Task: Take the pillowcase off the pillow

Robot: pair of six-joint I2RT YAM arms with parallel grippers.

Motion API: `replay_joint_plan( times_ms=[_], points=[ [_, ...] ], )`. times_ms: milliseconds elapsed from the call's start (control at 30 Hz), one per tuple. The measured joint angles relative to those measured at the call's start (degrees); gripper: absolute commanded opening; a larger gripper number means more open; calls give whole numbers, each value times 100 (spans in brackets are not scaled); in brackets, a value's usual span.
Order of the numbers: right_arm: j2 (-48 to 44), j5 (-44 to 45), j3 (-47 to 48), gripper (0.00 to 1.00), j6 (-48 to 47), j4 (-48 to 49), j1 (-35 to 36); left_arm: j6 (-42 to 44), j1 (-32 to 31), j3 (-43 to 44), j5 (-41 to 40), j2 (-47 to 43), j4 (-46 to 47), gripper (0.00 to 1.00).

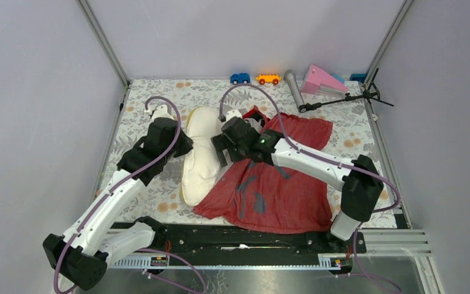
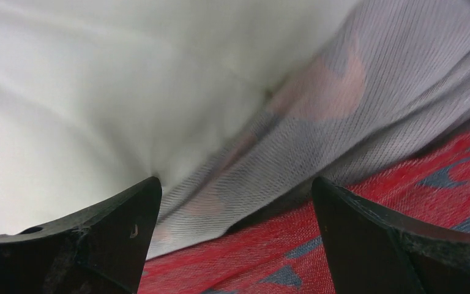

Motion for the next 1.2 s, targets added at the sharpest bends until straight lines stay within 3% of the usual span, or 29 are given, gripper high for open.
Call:
replay_joint_plan(
  times_ms=[333,600,700,900,967,1000,1067,1100,1133,1200],
  points=[
    [-192,824,-1565,100,236,114,-197,264,0,590,-472,236,-807,0],
    [-2413,612,-3493,99,527,798,-2138,170,1209,586,85,262,-839,0],
    [-2905,647,-3788,100,610,909,-2297,133,1499,584,81,205,-905,0],
    [-2986,155,-3921,99,649,1222,-2299,269,1626,481,481,236,-732,1],
    [-2986,-109,-3939,99,673,1333,-2304,348,1665,468,804,420,-634,8],
    [-2986,-260,-3939,99,695,1388,-2310,378,1676,468,955,540,-570,18],
    [-2983,-542,-3939,99,752,1526,-2315,459,1687,470,1318,885,-459,63],
    [-2970,-669,-3939,99,774,1591,-2319,540,1683,472,1475,1071,-424,92],
    [-2933,-800,-3939,99,809,1674,-2323,540,1652,481,1631,1307,-391,98],
    [-2824,-981,-3939,99,855,1790,-2328,625,1519,492,1707,1644,-398,99]
  ],
)
